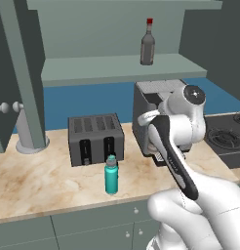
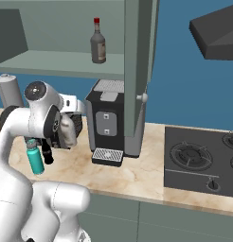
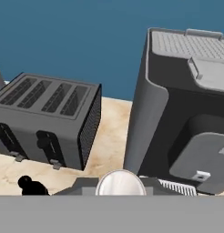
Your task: Sort all alcoholic drinks to one cabinet, and non-alcoholic drinks to the other.
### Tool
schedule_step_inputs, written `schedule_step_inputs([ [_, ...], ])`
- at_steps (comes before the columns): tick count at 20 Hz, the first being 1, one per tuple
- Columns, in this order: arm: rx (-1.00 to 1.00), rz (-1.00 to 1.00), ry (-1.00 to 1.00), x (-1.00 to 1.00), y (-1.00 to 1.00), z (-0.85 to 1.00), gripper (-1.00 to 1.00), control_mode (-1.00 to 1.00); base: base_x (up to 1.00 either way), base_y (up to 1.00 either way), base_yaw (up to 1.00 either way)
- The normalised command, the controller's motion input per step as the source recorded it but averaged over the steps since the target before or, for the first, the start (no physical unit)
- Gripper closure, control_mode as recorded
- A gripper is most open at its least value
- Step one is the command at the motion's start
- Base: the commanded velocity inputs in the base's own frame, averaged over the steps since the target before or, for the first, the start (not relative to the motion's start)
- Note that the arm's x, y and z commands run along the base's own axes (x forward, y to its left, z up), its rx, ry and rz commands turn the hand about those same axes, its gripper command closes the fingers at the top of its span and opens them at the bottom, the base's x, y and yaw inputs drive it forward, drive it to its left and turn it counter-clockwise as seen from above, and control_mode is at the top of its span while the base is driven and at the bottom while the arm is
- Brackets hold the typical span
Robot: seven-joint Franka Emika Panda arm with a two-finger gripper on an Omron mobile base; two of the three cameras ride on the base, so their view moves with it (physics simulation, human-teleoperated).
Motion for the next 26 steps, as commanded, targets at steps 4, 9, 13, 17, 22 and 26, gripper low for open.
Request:
schedule_step_inputs([
  [4, 0.01, 0.00, -0.05, -0.16, 0.00, 0.73, 1.00, -1.00, 0.00, 0.00, 0.00],
  [9, 0.01, 0.00, -0.04, -0.11, 0.00, 0.71, 1.00, -1.00, 0.00, 0.00, 0.00],
  [13, 0.01, 0.00, -0.06, -0.05, 0.00, 0.65, 1.00, -1.00, 0.00, 0.00, 0.00],
  [17, 0.01, 0.00, -0.05, -0.02, 0.00, 0.60, 1.00, -1.00, 0.00, 0.00, 0.00],
  [22, 0.02, 0.01, -0.11, 0.00, 0.01, 0.46, 1.00, -1.00, 0.00, 0.00, 0.00],
  [26, 0.02, 0.01, -0.10, 0.00, 0.06, 0.40, 1.00, -1.00, 0.00, 0.00, 0.00],
])
